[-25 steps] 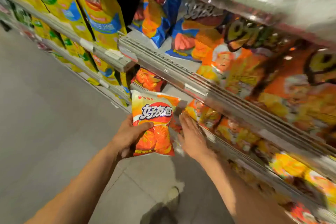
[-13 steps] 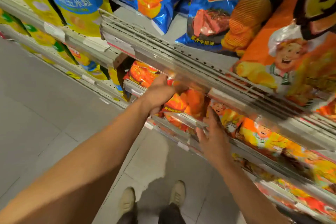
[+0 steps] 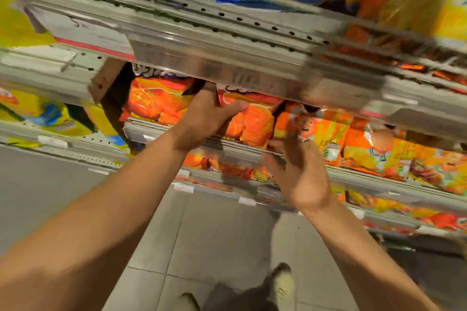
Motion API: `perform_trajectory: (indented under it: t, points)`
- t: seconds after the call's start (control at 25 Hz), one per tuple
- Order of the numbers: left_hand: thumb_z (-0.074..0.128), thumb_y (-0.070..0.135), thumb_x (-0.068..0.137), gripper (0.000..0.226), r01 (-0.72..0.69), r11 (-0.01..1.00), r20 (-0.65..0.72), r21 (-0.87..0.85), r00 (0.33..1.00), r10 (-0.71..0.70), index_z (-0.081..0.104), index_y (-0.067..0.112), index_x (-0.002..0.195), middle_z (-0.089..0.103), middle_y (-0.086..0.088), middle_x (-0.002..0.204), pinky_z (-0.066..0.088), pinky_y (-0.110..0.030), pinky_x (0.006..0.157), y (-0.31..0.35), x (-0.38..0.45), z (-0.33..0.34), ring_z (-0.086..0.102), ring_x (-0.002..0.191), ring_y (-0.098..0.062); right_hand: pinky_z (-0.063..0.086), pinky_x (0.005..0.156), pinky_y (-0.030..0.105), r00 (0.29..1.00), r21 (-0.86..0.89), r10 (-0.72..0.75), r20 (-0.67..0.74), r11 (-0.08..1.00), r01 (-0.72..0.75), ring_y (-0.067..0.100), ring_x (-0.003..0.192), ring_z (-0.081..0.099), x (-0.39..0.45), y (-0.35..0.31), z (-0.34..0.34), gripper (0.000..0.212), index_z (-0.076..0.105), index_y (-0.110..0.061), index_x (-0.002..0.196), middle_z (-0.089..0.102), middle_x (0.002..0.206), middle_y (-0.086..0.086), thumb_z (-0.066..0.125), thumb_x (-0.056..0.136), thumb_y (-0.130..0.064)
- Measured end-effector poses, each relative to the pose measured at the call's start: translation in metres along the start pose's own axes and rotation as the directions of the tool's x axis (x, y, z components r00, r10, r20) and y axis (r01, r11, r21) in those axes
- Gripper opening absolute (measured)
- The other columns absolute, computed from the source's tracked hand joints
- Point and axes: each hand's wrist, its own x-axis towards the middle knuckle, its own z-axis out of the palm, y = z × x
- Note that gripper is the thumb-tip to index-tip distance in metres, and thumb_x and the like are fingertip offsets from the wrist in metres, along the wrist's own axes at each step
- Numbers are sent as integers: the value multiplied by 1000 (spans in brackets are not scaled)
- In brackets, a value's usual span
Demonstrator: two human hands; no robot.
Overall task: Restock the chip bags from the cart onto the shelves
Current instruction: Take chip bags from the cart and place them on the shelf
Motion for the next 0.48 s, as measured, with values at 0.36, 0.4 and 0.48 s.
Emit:
perform_trajectory:
  t: [0.36,0.4,0.48]
  points:
    - [62,26,94,56,-306,660,110,686,941,321,49,17,148,35,-23,156,38,-54,111,-27,-107,54,30,146,-43,44,89,40,1000,-181,16,2,983,-16,41,107,63,52,-49,-32,29,62,2,118,67,113,27,44,101,-14]
    - [55,35,99,59,-258,608,188,751,966,177,38,24,154,18,-19,165,29,-53,118,-27,-108,55,10,154,-38,37,94,36,990,-185,98,106,980,-78,37,116,59,58,-52,-35,32,59,1,123,65,122,24,41,103,-17]
    - [42,47,103,63,-214,560,248,801,969,16,18,33,159,-9,-7,169,15,-50,123,-21,-104,53,-15,155,-27,36,96,33,947,-96,172,271,984,-152,34,120,57,59,-51,-44,31,59,1,124,63,126,22,46,103,-19]
